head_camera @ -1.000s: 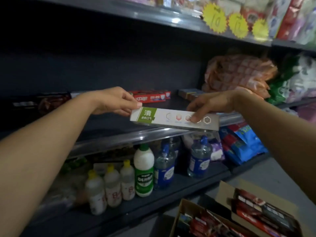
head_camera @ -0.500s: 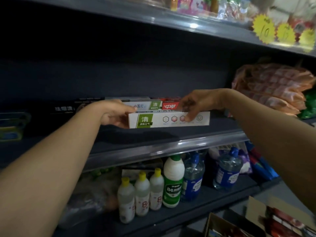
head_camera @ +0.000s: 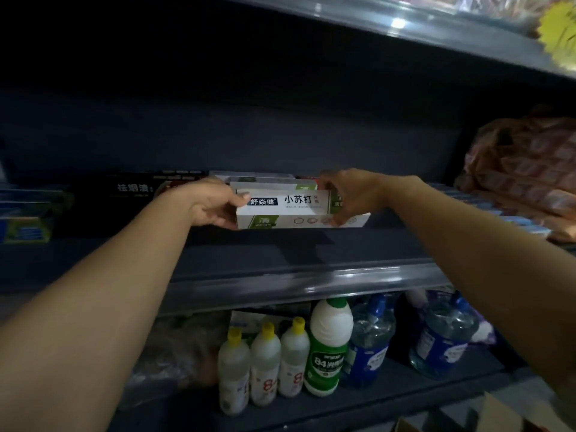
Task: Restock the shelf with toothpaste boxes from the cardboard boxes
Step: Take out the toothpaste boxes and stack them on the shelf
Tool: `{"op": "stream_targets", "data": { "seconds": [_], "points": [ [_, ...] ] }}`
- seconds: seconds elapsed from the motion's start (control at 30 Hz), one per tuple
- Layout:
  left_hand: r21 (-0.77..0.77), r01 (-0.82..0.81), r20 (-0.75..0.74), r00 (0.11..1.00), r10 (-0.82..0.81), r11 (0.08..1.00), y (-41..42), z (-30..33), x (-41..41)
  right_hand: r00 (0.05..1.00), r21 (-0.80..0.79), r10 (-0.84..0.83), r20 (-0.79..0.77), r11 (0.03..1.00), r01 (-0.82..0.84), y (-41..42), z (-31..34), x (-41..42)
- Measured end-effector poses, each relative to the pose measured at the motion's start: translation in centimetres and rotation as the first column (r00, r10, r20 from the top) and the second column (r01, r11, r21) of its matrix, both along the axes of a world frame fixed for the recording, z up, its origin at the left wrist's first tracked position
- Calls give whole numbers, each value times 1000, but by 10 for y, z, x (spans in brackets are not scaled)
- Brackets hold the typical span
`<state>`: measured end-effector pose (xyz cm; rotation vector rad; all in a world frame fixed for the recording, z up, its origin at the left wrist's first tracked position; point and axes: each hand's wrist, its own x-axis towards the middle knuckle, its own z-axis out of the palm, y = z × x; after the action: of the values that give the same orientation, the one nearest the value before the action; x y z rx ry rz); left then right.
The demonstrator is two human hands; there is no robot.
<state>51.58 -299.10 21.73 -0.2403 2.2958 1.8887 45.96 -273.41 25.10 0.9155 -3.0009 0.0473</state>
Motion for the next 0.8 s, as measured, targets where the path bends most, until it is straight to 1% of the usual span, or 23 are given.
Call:
{"op": "stream_targets", "data": {
  "seconds": [0.1,0.2,0.27,0.33,0.4,0.47,0.7,0.8],
  "points": [
    [5,-61,-47,997,61,998,4,-2,-10,1000,16,5,-26,1000,-4,0,-4,-13],
    [47,-156,-96,982,160,987,9,-3,-19,999,11,36,-41,999,-35,1,-4,-24],
    [91,-222,-136,963,233,971,12,-5,-24,996,50,48,-76,998,-44,0,-3,-32],
    [88,-295,-188,933,307,951,12,-7,-31,992,93,55,-114,995,-44,-1,-3,-40],
    [71,-284,-240,925,293,956,11,-9,-37,993,77,59,-104,996,-51,-2,-2,-46],
    [16,-260,-261,931,255,965,9,-8,-41,995,67,52,-88,997,-46,-5,-3,-52],
    [-141,-256,-278,937,210,956,-10,-15,-56,997,23,37,-65,999,-36,-17,-20,-74],
    [-221,-270,-278,938,205,937,-17,-22,-62,999,-2,31,-40,1000,-31,-24,-28,-84]
  ]
}}
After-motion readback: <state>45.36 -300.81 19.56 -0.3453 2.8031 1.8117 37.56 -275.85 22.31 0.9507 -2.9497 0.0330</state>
